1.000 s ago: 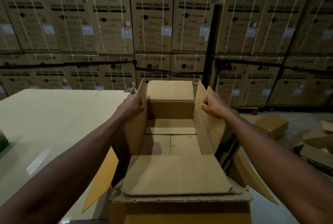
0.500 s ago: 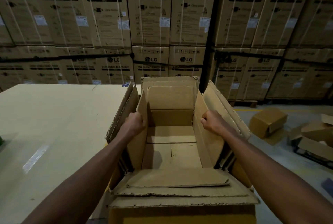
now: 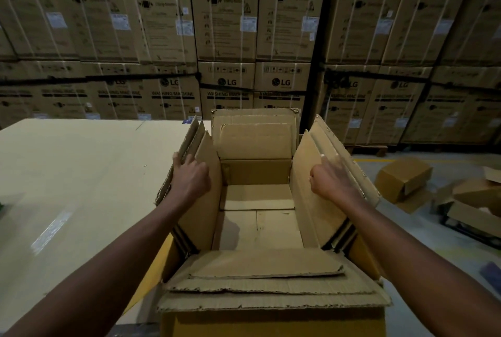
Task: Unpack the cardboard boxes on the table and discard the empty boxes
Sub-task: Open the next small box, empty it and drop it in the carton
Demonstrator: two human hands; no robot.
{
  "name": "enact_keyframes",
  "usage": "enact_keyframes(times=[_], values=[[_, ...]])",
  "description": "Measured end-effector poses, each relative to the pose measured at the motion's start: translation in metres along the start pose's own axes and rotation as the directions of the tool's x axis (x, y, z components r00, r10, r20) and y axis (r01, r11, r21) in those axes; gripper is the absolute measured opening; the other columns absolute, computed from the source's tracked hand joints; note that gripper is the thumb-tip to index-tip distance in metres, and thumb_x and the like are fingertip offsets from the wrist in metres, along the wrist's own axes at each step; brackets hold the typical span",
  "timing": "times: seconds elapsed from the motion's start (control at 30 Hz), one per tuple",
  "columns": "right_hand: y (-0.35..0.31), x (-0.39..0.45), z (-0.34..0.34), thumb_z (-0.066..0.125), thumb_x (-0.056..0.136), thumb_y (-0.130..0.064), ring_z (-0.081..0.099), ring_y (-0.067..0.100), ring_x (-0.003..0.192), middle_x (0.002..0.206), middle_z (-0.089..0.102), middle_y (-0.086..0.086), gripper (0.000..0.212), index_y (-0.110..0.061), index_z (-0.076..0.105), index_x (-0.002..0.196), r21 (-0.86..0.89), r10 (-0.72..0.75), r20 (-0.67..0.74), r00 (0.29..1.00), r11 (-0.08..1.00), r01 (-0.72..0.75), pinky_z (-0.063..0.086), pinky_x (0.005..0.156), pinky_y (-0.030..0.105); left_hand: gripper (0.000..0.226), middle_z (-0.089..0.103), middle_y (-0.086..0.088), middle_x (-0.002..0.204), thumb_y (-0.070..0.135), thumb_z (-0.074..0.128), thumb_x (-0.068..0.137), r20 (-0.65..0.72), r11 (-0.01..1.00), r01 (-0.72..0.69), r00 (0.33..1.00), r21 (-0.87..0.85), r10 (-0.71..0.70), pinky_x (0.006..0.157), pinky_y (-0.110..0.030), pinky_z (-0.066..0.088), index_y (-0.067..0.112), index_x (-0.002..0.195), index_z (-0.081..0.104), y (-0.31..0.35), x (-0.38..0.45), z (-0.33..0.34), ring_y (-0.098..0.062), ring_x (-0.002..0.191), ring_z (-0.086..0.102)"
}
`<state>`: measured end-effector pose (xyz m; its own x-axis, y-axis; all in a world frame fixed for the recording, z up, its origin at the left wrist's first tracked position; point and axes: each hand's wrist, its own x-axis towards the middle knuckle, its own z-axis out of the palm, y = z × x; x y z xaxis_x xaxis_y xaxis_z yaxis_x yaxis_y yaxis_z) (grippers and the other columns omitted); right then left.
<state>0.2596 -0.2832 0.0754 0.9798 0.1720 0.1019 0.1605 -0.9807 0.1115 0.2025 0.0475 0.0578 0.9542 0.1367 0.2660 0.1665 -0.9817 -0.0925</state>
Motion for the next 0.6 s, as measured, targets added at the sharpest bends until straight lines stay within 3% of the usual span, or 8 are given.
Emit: enact_keyframes(times=[0.03, 0.1, 0.33, 0.47, 0.6], values=[[0.0, -0.001, 0.0, 0.058, 0.102, -0.026, 0.022, 0.036, 0.154, 0.154, 0.046, 0.018, 0.019, -0.021, 0.07, 0.115, -0.067, 0.005, 0.003, 1.0, 0.998, -0.005, 0.002, 0.124, 0.054, 0.018, 0.067, 0.0, 0.097, 0.025, 0.061, 0.09, 0.016, 0.999, 0.014, 1.0, 0.033, -0.014, 0.118, -0.062, 0.007, 0.025, 0.074, 0.054, -0.001, -0.002, -0.003, -0.023, 0.126, 0.051], [0.002, 0.001, 0.004, 0.058, 0.101, -0.026, 0.021, 0.033, 0.155, 0.15, 0.052, 0.016, 0.017, -0.022, 0.069, 0.113, -0.115, 0.012, 0.015, 1.0, 0.993, -0.01, -0.005, 0.123, 0.058, 0.027, 0.067, 0.0, 0.101, 0.023, 0.063, 0.087, 0.062, 0.997, 0.028, 0.998, 0.065, -0.032, 0.116, -0.068, -0.003, 0.025, 0.067, 0.045, -0.002, -0.004, -0.007, -0.024, 0.132, 0.049], [0.002, -0.007, 0.013, 0.059, 0.098, -0.027, 0.031, 0.029, 0.151, 0.135, 0.064, 0.01, 0.016, -0.023, 0.07, 0.109, -0.1, 0.03, 0.029, 0.999, 0.995, -0.027, -0.004, 0.124, 0.059, 0.031, 0.069, 0.0, 0.111, 0.026, 0.064, 0.087, 0.09, 0.998, 0.038, 0.995, 0.04, -0.042, 0.116, -0.071, -0.005, 0.027, 0.066, 0.042, 0.0, -0.013, -0.011, -0.025, 0.142, 0.041], [-0.003, -0.015, 0.008, 0.056, 0.099, -0.023, 0.031, 0.031, 0.15, 0.14, 0.059, 0.015, 0.016, -0.02, 0.071, 0.107, -0.013, 0.047, 0.004, 0.999, 0.999, -0.047, -0.007, 0.126, 0.055, 0.031, 0.069, 0.0, 0.106, 0.022, 0.062, 0.087, 0.083, 0.998, 0.065, 0.994, 0.002, -0.065, 0.113, -0.073, -0.009, 0.026, 0.064, 0.041, 0.005, -0.018, -0.013, -0.027, 0.142, 0.041], [-0.005, -0.024, 0.006, 0.055, 0.102, -0.03, 0.022, 0.035, 0.153, 0.149, 0.051, 0.019, 0.026, -0.017, 0.07, 0.117, 0.052, 0.017, -0.001, 1.0, 0.999, -0.017, -0.003, 0.126, 0.052, 0.028, 0.07, 0.004, 0.095, 0.023, 0.059, 0.089, 0.062, 0.997, 0.051, 0.997, -0.065, -0.047, 0.11, -0.072, -0.017, 0.025, 0.063, 0.049, 0.01, -0.025, -0.012, -0.027, 0.146, 0.038]])
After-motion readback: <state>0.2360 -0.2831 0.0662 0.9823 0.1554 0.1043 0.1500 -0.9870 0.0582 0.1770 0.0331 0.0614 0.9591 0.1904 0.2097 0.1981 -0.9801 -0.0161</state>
